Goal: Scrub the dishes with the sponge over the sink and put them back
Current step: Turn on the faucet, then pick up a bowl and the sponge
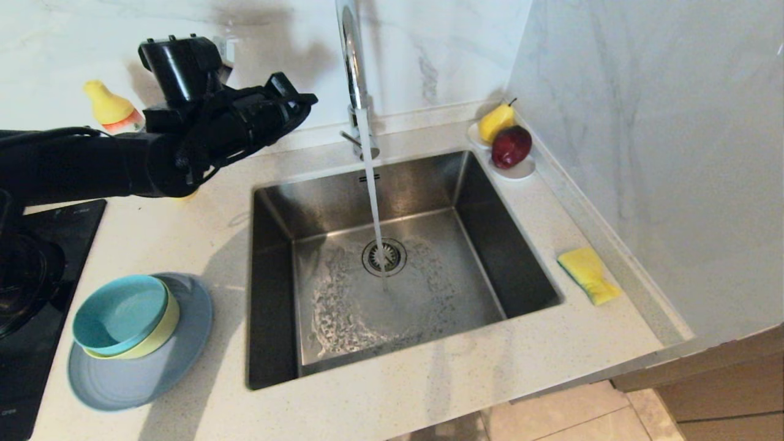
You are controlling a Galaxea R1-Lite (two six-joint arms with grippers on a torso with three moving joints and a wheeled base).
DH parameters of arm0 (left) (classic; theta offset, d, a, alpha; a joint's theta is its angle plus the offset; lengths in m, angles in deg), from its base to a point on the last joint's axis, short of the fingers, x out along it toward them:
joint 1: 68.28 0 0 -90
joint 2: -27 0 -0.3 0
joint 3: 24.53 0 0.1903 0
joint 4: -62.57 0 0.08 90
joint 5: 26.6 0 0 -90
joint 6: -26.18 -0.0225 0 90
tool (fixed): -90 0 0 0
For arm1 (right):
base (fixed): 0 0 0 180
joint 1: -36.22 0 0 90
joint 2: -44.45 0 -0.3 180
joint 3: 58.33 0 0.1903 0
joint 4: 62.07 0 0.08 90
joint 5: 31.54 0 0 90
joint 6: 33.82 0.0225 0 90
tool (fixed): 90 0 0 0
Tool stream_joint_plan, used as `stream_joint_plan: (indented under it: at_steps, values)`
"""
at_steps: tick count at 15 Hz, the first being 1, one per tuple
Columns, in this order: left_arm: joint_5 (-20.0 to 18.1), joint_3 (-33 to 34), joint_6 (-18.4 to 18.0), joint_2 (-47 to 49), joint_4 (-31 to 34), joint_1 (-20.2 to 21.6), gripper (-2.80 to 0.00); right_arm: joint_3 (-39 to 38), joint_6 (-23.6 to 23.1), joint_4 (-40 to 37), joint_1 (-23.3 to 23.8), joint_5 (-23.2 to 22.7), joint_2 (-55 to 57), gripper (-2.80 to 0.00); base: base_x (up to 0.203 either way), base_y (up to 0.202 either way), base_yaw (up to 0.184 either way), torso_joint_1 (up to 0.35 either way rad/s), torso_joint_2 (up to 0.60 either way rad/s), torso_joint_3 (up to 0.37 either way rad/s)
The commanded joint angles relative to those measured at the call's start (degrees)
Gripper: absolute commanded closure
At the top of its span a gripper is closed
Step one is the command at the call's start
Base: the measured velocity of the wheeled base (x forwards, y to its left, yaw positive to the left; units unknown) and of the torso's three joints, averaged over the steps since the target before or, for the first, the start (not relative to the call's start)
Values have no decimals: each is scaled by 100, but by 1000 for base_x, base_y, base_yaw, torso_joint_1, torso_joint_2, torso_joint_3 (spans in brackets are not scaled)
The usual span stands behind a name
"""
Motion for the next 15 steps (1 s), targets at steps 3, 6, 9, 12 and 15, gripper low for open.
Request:
stream_joint_plan:
  at_steps: [3, 6, 9, 12, 15]
  values:
    - [464, 734, -570, -1589, 795, 10, 0, -1, -2, 2, -3, -4, -6, 0, 0, 0, 0, 0, 0, 0]
    - [1305, 1783, -1196, -2753, 1457, 9, 0, -1, -2, 2, -4, -4, -2, 0, 0, 0, 0, 0, 0, 0]
    - [1779, 3042, -1685, -4128, 1845, 9, 0, -1, -2, 2, -4, -4, -2, 0, 0, 0, 0, 0, 0, 0]
    - [2011, 3999, -2063, -5447, 2379, 9, 0, -1, -2, 2, -4, -4, -2, 0, 0, 0, 0, 0, 0, 0]
    - [2487, 5001, -2453, -6695, 2843, 14, 0, -1, -2, 2, -4, -4, -2, 0, 0, 0, 0, 0, 0, 0]
